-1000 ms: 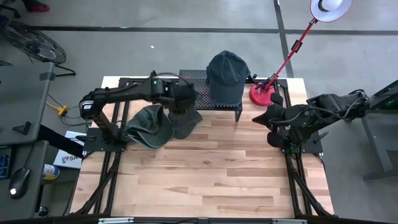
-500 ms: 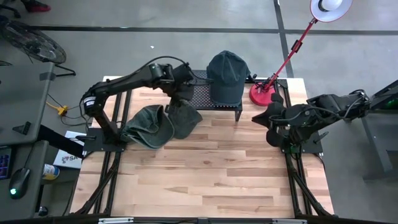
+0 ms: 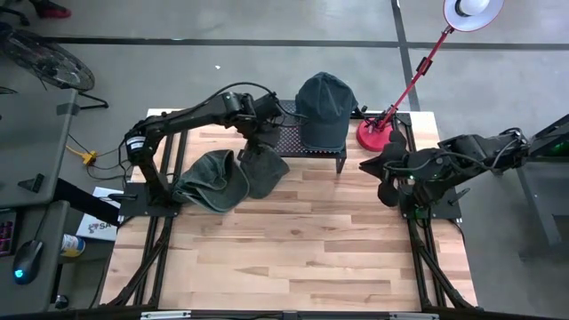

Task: Pick & Place hat
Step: Put the right dark green cap on the shelf

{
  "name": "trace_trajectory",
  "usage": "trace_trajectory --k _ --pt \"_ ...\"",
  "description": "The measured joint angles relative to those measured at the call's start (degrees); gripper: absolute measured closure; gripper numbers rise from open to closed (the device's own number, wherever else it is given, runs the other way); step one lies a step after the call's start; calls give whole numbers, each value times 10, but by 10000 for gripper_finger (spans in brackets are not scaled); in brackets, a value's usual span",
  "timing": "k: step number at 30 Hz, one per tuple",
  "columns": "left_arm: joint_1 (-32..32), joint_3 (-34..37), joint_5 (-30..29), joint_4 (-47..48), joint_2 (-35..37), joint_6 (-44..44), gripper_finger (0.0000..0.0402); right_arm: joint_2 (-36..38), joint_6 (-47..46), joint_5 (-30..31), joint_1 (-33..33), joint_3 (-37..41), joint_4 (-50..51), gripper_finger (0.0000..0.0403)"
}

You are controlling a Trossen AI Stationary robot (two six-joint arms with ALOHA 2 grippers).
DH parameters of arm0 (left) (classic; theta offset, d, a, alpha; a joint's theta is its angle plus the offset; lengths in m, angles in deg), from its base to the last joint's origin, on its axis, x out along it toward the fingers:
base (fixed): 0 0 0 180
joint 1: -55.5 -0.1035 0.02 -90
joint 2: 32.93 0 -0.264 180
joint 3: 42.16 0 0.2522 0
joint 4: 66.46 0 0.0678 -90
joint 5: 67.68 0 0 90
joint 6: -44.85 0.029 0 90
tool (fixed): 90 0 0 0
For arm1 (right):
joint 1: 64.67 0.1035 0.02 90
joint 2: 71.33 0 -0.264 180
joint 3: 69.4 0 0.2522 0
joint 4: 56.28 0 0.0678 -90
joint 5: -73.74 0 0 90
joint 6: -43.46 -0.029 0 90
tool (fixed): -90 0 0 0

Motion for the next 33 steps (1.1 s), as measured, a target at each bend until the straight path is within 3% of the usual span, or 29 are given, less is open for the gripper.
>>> trace_trajectory --k 9,33 --pt "-9 0 4 16 -10 3 228 0 -4 4 0 0 0 367" --pt "-11 0 22 13 -26 1 230 -7 -14 8 0 0 -9 370"
